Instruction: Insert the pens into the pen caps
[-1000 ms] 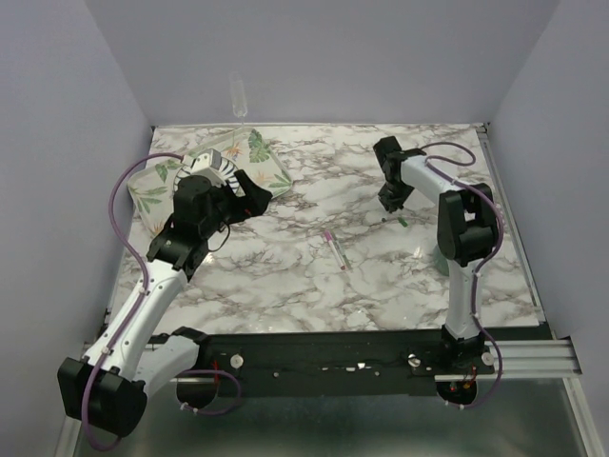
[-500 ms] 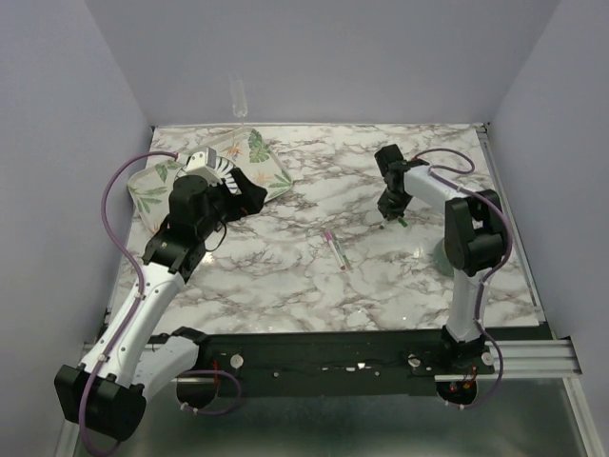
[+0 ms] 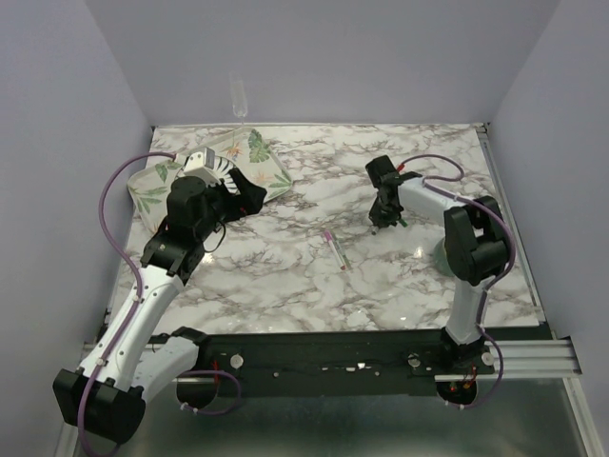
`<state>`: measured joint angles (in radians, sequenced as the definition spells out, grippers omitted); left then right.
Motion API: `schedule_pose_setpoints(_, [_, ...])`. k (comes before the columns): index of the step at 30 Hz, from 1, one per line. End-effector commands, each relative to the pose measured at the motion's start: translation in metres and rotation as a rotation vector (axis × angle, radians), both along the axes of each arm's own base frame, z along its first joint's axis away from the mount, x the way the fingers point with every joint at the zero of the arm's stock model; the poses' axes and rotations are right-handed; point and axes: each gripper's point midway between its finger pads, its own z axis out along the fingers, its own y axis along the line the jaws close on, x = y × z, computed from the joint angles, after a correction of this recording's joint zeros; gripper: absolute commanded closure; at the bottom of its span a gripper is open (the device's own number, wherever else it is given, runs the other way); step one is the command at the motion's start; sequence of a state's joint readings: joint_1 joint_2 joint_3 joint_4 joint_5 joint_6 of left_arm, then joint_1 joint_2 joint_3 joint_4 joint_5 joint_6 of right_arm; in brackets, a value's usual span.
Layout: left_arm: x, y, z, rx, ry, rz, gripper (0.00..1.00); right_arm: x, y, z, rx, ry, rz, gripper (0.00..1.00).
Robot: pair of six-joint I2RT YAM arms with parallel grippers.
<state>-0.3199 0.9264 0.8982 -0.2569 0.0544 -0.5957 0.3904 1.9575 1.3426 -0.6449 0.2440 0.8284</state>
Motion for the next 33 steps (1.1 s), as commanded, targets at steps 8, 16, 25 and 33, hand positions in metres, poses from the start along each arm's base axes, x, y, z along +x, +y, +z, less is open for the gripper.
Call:
schedule_pose_setpoints(8, [-0.011,-0.024,0.002,-0.038,-0.017,-0.16,0.06,-0.015,0.011,0.005,0.044,-0.01,0.137,0.99])
schedule_pose_setpoints(16, [-0.015,-0.06,-0.008,-0.188,0.067,-0.308,0.11,-0.007,0.028,0.056,0.162,-0.16,0.191,0.99])
schedule_pose_setpoints(25, [-0.019,-0.134,-0.023,-0.221,0.082,-0.519,0.2,-0.03,0.071,0.132,0.425,-0.36,0.292,0.99])
schedule_pose_setpoints(33, [-0.019,-0.186,-0.026,-0.164,0.058,-0.614,0.2,-0.062,0.1,0.181,0.608,-0.478,0.319,0.99])
